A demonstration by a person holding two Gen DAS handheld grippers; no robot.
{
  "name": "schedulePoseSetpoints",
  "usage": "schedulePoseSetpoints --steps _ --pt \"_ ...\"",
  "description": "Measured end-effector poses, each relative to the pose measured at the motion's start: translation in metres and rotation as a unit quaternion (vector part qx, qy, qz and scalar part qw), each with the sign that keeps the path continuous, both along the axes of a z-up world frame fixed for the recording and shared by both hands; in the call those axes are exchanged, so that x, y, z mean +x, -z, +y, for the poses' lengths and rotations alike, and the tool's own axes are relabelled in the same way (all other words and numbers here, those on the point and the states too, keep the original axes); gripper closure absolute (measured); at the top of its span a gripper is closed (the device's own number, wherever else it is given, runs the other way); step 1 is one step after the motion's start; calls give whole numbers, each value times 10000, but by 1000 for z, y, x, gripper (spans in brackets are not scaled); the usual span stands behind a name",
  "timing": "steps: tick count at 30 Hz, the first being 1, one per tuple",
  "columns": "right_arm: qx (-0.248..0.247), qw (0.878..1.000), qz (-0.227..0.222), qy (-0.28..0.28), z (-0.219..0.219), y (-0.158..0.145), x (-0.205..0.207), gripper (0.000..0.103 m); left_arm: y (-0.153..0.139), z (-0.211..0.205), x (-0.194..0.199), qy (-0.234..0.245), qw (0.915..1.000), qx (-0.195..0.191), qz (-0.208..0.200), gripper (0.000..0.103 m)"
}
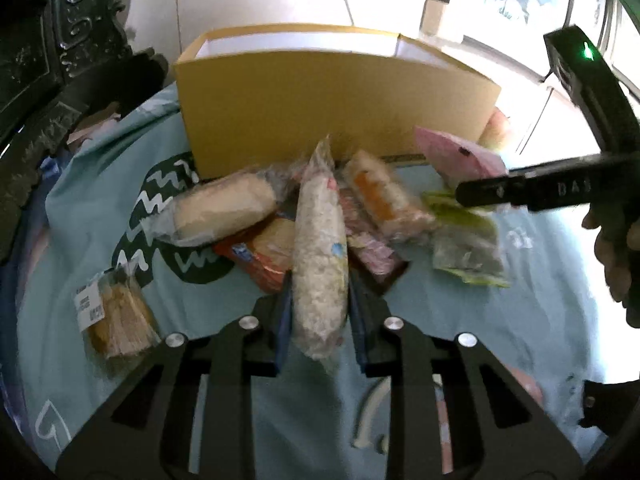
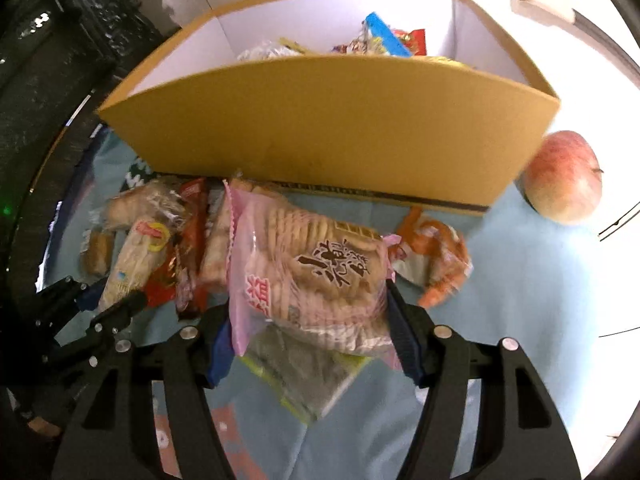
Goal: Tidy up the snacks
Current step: 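Grasp the clear bread stick packet with the left tool while the right grasps the pink cracker bag, then carry both packets over the yellow box and open both tools to drop them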
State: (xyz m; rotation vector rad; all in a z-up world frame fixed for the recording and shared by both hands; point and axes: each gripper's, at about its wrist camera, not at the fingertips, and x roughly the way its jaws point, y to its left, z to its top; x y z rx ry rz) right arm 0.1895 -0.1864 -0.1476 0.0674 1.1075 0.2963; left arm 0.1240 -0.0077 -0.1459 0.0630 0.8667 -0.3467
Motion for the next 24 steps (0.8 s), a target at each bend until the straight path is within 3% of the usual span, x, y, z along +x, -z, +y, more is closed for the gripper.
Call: schedulePoseSetpoints --steps 8,13,15,16,17,19,21,22,24 --pt "219 9994 -261 109 -18 -28 -36 37 -33 -15 -18 228 9988 -301 -297 78" --pt "201 9994 -167 208 -26 -26 -44 37 -7 -17 -11 158 9997 -14 168 77" --pt "213 9994 -92 239 -26 -21 -51 37 0 -18 -9 138 9998 81 120 61" --pt "207 9995 -74 237 -25 -20 -53 37 1 -19 -8 110 9999 122 28 39" --pt "197 9995 -49 232 -25 -18 -57 37 1 -20 -7 75 9999 143 -49 32" --pt "180 9996 -17 228 -26 -17 -63 37 3 -24 -1 93 9998 159 -24 32" --pt "165 9996 15 248 -28 -15 -66 37 14 -28 7 174 9989 322 293 51" --pt "170 9995 19 265 -30 -16 -67 37 18 -27 9 178 9985 340 398 70" --pt "187 9993 -13 322 -34 -18 -68 37 19 -23 9 129 9984 211 502 72"
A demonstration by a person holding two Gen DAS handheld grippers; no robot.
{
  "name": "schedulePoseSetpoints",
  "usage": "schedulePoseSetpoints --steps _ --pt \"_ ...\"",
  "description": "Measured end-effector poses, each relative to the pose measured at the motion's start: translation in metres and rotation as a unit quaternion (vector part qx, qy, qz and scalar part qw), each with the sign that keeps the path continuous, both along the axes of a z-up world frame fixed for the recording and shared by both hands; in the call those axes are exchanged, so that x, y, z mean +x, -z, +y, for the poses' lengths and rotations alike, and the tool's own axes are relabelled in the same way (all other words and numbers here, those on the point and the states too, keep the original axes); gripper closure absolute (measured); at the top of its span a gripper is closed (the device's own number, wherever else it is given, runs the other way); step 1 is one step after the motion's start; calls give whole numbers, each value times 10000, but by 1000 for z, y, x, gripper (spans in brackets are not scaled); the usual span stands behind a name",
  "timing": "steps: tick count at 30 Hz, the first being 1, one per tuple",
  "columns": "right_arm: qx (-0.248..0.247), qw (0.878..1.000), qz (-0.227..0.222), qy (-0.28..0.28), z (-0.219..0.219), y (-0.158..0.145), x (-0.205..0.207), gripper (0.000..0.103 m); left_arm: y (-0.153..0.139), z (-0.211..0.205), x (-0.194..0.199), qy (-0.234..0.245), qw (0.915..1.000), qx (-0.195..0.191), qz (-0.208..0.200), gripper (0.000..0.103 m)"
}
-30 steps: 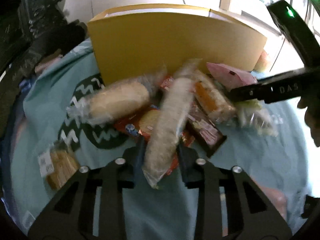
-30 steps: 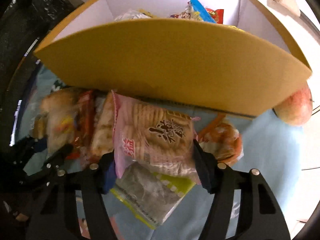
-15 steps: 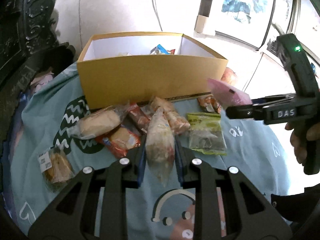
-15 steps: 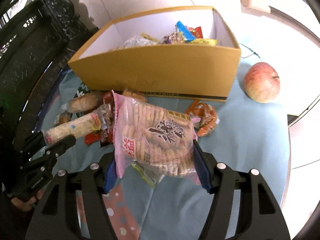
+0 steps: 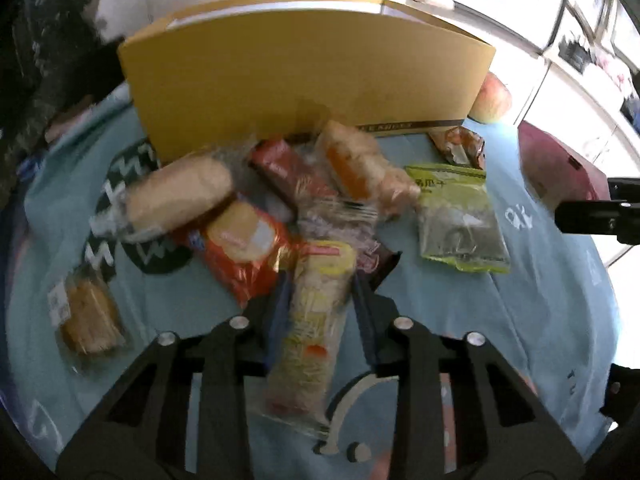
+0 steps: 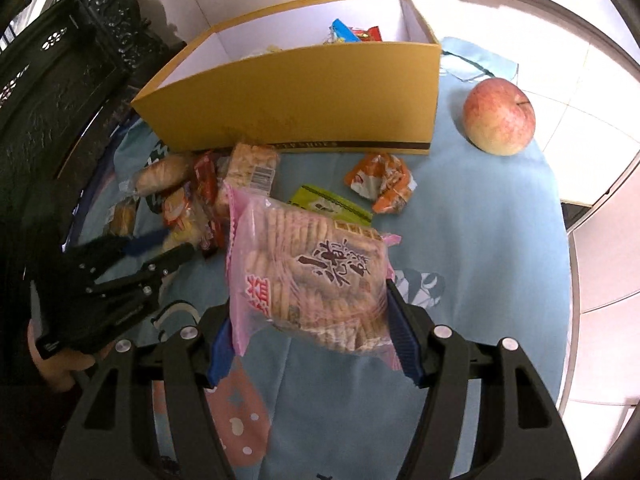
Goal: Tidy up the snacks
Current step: 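Carry both packets over the yellow box and open both tools to drop them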
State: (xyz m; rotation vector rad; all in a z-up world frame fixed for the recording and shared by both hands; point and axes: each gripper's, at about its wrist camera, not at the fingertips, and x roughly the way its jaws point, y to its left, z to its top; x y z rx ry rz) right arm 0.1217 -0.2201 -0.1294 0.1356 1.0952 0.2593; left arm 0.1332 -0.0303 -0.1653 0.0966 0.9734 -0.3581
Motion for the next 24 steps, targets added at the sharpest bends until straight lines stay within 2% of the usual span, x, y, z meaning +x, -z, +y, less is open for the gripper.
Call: schedulePoseSetpoints --steps 3,6,10,16,24 --pt "32 10000 -38 65 -5 -3 -1 37 0 5 -6 43 9999 -84 119 73" --pt "107 9998 -87 111 -6 -6 -3 37 -11 11 -17 -4 9996 -264 16 73" --pt "172 9996 -198 75 -3 -16 -6 37 -44 12 -26 34 9980 -508 -384 74" --pt "221 9980 -594 -5 -1 -50 -3 37 -90 9 -27 42 9930 -776 -894 74" --pt "288 9945 -1006 -25 -4 -85 -7 37 -127 6 -30 40 9857 -1059 -1312 74"
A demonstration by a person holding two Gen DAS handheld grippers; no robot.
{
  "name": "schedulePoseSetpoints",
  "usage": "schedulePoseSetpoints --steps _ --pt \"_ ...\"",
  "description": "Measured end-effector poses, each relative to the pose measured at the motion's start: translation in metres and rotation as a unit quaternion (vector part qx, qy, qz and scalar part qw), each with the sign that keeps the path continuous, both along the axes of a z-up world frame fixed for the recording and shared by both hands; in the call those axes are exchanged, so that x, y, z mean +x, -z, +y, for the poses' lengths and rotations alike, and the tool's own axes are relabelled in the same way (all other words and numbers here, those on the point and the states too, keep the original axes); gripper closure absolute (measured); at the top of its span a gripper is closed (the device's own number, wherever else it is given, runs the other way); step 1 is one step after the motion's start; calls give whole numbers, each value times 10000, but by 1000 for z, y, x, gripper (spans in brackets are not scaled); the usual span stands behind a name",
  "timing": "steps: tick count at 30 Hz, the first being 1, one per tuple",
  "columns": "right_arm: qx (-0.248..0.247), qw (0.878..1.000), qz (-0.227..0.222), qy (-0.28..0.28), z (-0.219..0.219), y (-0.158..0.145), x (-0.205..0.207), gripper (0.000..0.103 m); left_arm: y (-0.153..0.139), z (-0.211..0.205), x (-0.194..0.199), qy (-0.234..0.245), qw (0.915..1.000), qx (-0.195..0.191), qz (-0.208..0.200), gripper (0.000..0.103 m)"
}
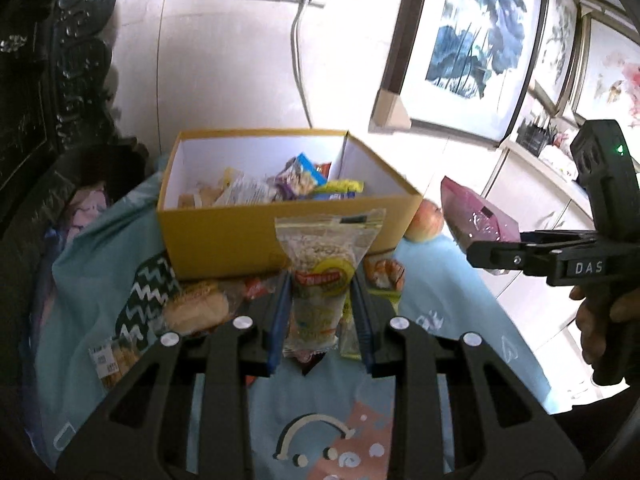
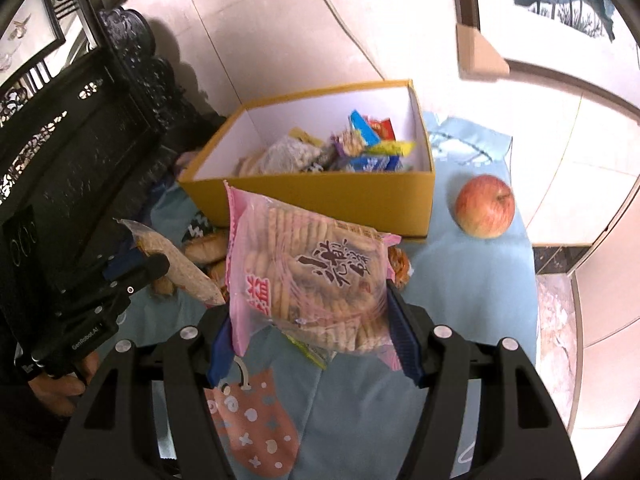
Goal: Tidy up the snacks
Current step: 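Carry both packets over the yellow box and open both tools to drop them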
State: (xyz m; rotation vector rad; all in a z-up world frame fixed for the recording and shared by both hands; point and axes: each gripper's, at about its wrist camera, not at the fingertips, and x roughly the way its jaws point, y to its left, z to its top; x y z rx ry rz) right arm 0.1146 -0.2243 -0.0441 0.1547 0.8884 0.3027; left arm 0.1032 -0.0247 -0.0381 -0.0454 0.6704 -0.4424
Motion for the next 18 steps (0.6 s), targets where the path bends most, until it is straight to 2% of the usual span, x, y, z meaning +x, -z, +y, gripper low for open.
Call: schedulePoseSetpoints --steps 5,8,15,18 --pt "-75 9998 -162 -41 -1 -14 10 37 -19 -3 5 -28 9997 -29 -234 74" --pt "-159 9994 -303 -48 0 -30 26 37 -33 -3 21 -118 9992 -83 -375 74" --pt "-383 9949 -922 -136 13 -94 90 37 -93 -11 86 -360 9950 -173 -913 74" --pt "-480 9928 -1095 -104 19 -115 125 37 -118 -17 119 -414 9928 -58 -1125 73"
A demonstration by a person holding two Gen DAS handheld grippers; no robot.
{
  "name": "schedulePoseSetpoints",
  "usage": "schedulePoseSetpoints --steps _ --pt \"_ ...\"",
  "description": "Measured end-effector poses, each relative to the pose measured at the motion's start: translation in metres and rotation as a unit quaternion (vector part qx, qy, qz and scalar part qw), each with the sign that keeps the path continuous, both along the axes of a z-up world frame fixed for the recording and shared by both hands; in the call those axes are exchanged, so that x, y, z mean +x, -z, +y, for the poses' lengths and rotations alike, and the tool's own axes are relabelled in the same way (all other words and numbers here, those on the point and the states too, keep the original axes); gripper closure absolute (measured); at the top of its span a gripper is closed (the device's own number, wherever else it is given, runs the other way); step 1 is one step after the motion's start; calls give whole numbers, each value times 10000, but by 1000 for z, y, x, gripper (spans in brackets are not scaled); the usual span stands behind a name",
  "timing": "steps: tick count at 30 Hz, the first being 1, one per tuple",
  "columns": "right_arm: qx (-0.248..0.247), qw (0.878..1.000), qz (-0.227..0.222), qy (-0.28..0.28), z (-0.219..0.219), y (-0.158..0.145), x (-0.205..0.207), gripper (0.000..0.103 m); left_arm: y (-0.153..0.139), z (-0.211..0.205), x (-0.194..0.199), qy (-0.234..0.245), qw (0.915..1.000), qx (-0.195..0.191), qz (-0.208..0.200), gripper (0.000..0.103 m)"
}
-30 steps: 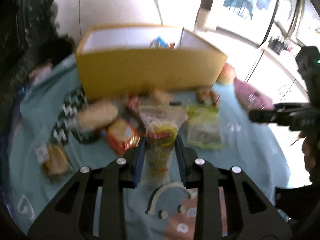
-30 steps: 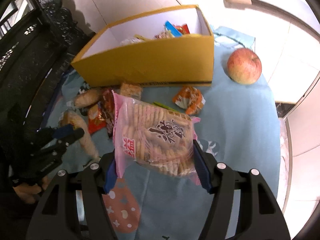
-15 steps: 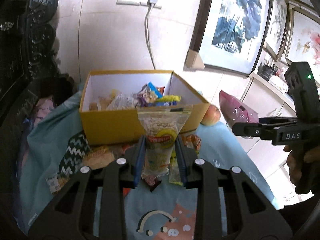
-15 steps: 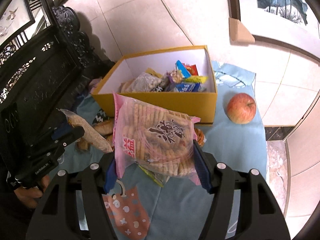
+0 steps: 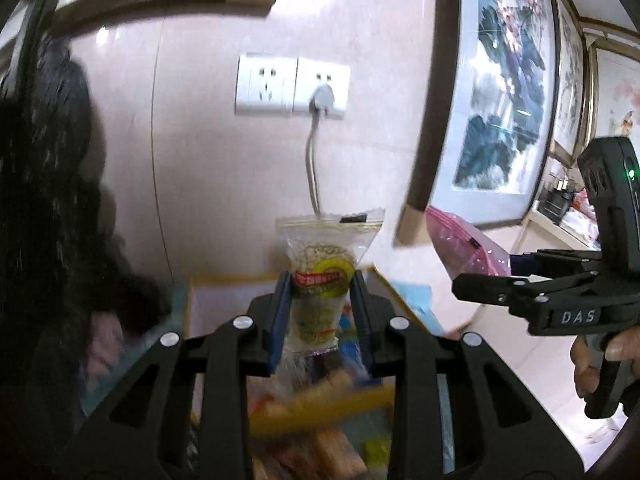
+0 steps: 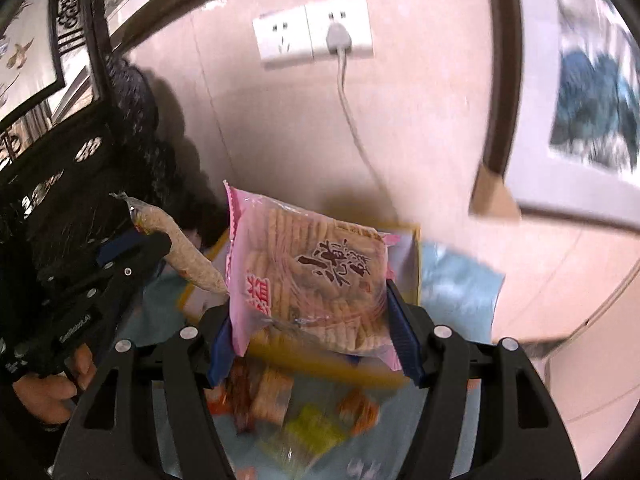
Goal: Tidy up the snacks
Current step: 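Carry both packets over the yellow box and open both tools to drop them, then grasp the brown bread packet with barcode label with the left tool while the right grasps the green seed packet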
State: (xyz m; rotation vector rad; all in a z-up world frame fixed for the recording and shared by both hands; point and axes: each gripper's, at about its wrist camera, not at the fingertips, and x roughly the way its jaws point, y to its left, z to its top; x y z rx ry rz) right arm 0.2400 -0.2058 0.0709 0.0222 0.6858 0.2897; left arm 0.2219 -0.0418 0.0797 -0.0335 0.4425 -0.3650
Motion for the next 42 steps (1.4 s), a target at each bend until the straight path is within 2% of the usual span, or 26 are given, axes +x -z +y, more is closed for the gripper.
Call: schedulePoseSetpoints --steps 1,3,4,6,8,12,15,19,22,26,31,37,39,42 --pt "35 10000 -16 -25 0 -3 8 36 -6 -1 16 -118 9999 85 -24 72" --pt "-127 9999 75 -27 4 -1 31 30 -4 2 39 -324 9992 159 156 27" --pt "-280 9995 110 64 5 1 37 26 3 8 51 -560 9975 143 398 12" --pt "-367 9990 206 120 2 10 40 26 14 18 60 -737 9950 60 676 12" --pt "-358 9990 243 96 -2 23 31 26 27 31 52 -839 9938 51 729 12" --pt "-336 9978 549 152 -11 57 10 26 52 40 25 -926 9927 194 751 12" --pt "-220 9957 865 242 -18 80 -7 26 75 45 -3 -914 9916 133 904 12" --pt "-160 9908 1308 326 -26 117 -38 26 108 47 -47 -906 9893 335 1089 12" --pt "-136 9841 1723 400 -27 151 -59 26 138 57 -78 -1057 9849 601 1229 12" --pt "-99 9740 2212 482 -19 194 -82 26 179 81 -104 -1328 9732 834 1684 12" --pt "-187 9680 2463 448 -1 222 -94 26 192 110 -111 -1743 9643 838 1810 12" --pt "-410 9669 2480 435 18 237 -93 26 196 150 -114 -2597 9458 665 1833 12" --pt "-445 9662 2496 460 21 239 -91 26 201 158 -113 -2694 9411 642 1943 12" --pt "-525 9659 2488 485 29 246 -85 26 215 160 -104 -2647 9390 721 2075 12"
